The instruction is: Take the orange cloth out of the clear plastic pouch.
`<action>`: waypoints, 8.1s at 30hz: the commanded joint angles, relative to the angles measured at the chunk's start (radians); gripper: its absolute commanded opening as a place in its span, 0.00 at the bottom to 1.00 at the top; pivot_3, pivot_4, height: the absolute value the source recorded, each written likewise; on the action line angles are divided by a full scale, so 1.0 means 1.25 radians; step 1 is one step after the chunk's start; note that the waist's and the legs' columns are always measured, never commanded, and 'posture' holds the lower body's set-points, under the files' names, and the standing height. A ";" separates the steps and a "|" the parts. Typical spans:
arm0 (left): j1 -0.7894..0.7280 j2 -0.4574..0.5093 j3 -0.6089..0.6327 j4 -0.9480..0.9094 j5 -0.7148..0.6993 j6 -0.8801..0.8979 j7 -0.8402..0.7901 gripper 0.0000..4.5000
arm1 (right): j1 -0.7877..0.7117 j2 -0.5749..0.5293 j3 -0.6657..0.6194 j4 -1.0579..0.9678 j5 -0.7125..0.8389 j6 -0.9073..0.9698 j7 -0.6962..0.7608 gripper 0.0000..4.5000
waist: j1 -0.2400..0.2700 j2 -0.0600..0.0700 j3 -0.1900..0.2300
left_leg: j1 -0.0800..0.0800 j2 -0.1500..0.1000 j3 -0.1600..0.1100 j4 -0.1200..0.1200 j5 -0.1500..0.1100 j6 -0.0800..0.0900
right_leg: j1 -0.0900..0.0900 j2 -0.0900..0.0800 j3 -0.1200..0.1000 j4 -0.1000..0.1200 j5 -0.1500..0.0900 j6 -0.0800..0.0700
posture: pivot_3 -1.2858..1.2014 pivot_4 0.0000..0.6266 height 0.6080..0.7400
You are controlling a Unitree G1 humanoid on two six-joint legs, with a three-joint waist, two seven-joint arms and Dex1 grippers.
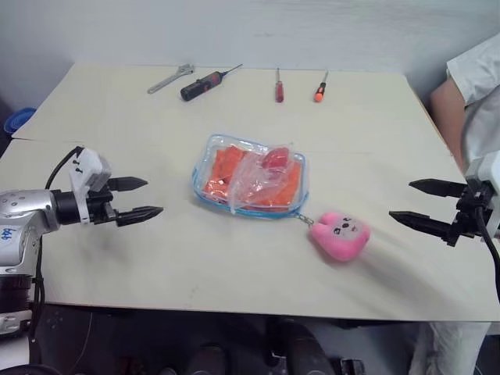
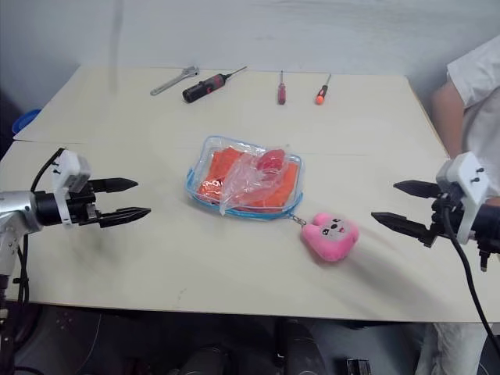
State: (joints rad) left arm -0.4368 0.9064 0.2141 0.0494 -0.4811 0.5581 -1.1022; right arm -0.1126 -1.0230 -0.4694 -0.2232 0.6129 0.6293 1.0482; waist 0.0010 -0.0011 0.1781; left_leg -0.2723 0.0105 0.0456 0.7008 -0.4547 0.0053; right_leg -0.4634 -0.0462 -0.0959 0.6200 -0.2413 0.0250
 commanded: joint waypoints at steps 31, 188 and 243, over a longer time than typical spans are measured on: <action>-0.750 -0.681 -0.323 0.899 0.382 -0.213 0.506 0.87 | 0.043 0.119 -0.001 -0.444 0.090 0.142 -0.379 1.00 | 0.021 -0.001 0.000 | -0.008 -0.007 0.000 0.004 0.002 -0.001 | 0.000 -0.001 -0.004 0.000 0.001 0.001 | 0.52 0.24 1.00; -0.564 -0.734 -0.564 0.537 0.436 -0.709 -0.060 0.55 | 0.370 0.048 -0.267 -0.468 0.150 0.170 -0.163 1.00 | 0.037 -0.003 0.003 | -0.008 -0.005 -0.005 0.011 -0.001 0.003 | 0.008 0.001 -0.005 -0.007 0.003 0.002 | 0.52 0.24 1.00; -0.267 -0.444 -0.496 0.071 0.368 -0.441 -0.113 0.00 | -0.318 0.208 0.547 0.135 -0.493 -0.454 -0.157 0.56 | 0.017 0.000 0.001 | -0.011 0.000 -0.006 0.015 -0.001 0.004 | 0.001 -0.001 -0.007 -0.001 0.003 0.002 | 0.52 0.24 1.00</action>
State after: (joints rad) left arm -0.7737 0.3508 -0.4102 0.1698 -0.0140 0.0102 -1.2549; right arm -0.4901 -0.7690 0.2596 -0.0188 -0.0174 0.0743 0.8443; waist 0.0228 -0.0016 0.1799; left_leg -0.2859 0.0103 0.0376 0.7199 -0.4559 0.0104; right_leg -0.4627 -0.0468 -0.1046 0.6190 -0.2376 0.0279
